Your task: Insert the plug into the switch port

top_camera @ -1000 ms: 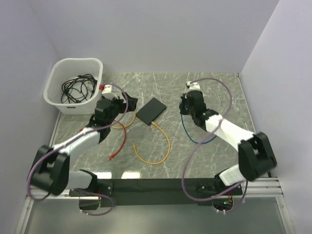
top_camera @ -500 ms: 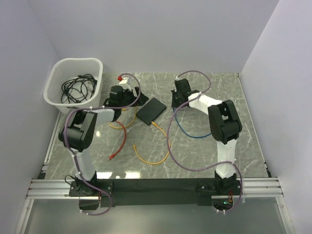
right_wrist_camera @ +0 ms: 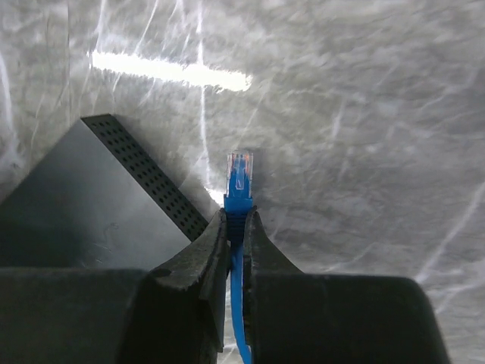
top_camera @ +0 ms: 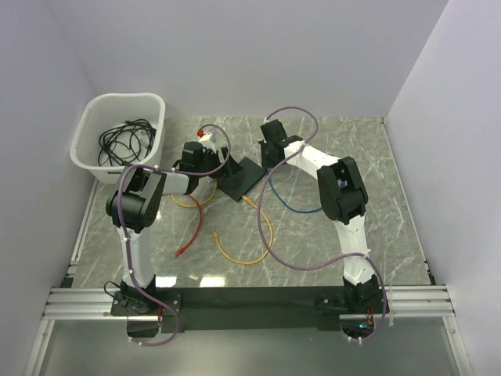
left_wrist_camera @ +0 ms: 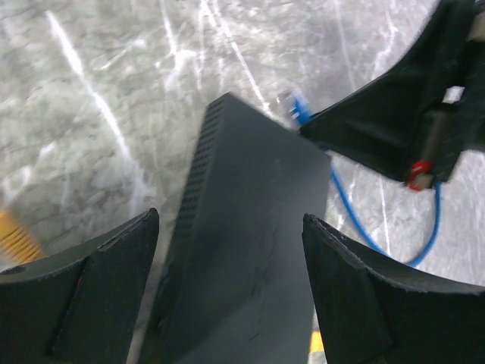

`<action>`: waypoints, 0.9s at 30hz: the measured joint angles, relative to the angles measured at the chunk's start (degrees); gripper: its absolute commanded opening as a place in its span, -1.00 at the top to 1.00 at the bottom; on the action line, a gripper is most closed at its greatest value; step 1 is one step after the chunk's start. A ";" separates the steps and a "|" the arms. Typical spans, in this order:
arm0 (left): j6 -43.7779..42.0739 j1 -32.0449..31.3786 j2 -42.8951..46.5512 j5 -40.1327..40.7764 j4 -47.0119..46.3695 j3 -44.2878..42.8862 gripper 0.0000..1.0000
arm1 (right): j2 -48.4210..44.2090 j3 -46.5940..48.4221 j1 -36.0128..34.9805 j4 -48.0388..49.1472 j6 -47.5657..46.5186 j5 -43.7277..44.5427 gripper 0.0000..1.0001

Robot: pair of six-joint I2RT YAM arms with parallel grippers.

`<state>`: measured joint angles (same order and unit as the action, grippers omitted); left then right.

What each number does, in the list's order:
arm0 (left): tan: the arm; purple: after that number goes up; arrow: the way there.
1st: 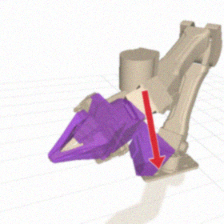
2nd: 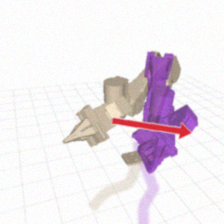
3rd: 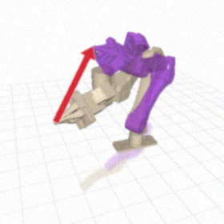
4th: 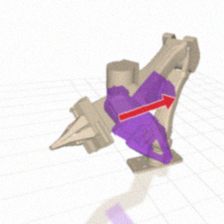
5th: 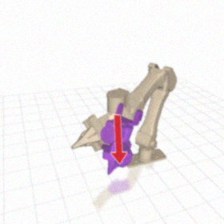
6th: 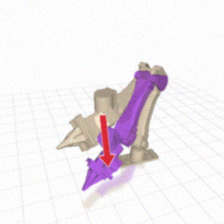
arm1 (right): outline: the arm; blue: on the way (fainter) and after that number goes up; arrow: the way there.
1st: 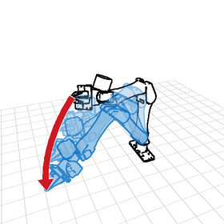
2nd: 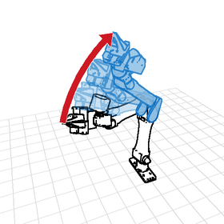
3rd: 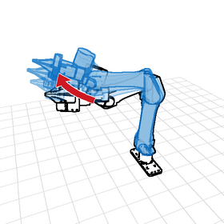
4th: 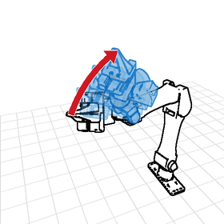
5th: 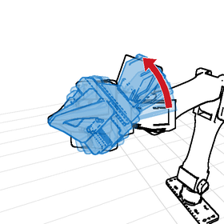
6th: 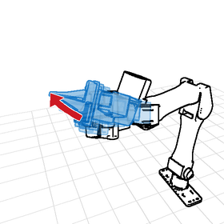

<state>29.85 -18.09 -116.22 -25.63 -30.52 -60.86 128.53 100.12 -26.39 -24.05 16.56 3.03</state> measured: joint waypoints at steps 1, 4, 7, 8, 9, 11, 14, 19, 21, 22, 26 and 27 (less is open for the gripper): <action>0.00 0.00 0.00 -0.35 0.00 -0.17 -0.64 | 0.26 0.11 -0.26 -0.26 0.00 -0.02 1.00; -0.02 0.00 -0.50 -1.79 -0.02 -1.09 -0.62 | 0.55 0.07 -0.83 -0.94 0.02 0.13 1.00; 0.00 0.00 -1.92 -3.39 -0.02 -2.47 -0.59 | 0.39 -0.83 -1.07 -0.39 0.04 0.15 1.00; 0.00 0.00 -2.47 -3.82 -0.02 -2.75 -0.59 | -0.09 -2.01 -1.20 0.72 0.09 0.20 1.00; 0.00 -0.02 -2.93 -4.35 -0.02 -2.93 -0.58 | -0.87 -3.21 -1.36 1.62 0.11 0.17 1.00; 0.02 -0.07 -3.45 -5.16 -0.15 -2.93 -0.58 | -3.34 -7.54 -1.75 3.30 0.24 -0.46 1.00; 0.31 -0.17 -3.45 -6.14 -0.24 -2.91 -0.58 | -7.21 -13.38 -2.56 4.57 0.50 -2.71 1.00; 0.92 -0.42 -3.45 -7.37 -0.94 -2.23 -0.58 | -11.39 -19.80 -3.37 6.75 0.55 -5.42 1.00; 0.92 -0.46 -3.39 -7.41 -1.73 -1.70 -0.58 | -12.76 -21.84 -3.37 7.17 0.55 -5.20 1.00; 0.96 -0.46 -3.26 -7.43 -2.38 -1.14 -0.58 | -13.64 -22.97 -3.37 7.34 0.52 -4.57 1.00; 1.09 -0.57 -1.97 -7.56 -4.72 1.86 -0.58 | -17.75 -27.98 -3.37 7.87 0.26 -0.98 1.00; 1.20 -0.59 -1.57 -7.61 -5.31 2.71 -0.58 | -19.17 -29.59 -3.37 8.13 0.04 -0.42 1.00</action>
<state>31.05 -18.68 -117.80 -33.23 -35.83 -58.15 109.36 70.52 -29.76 -15.92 16.60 2.61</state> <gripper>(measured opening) 0.791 0.105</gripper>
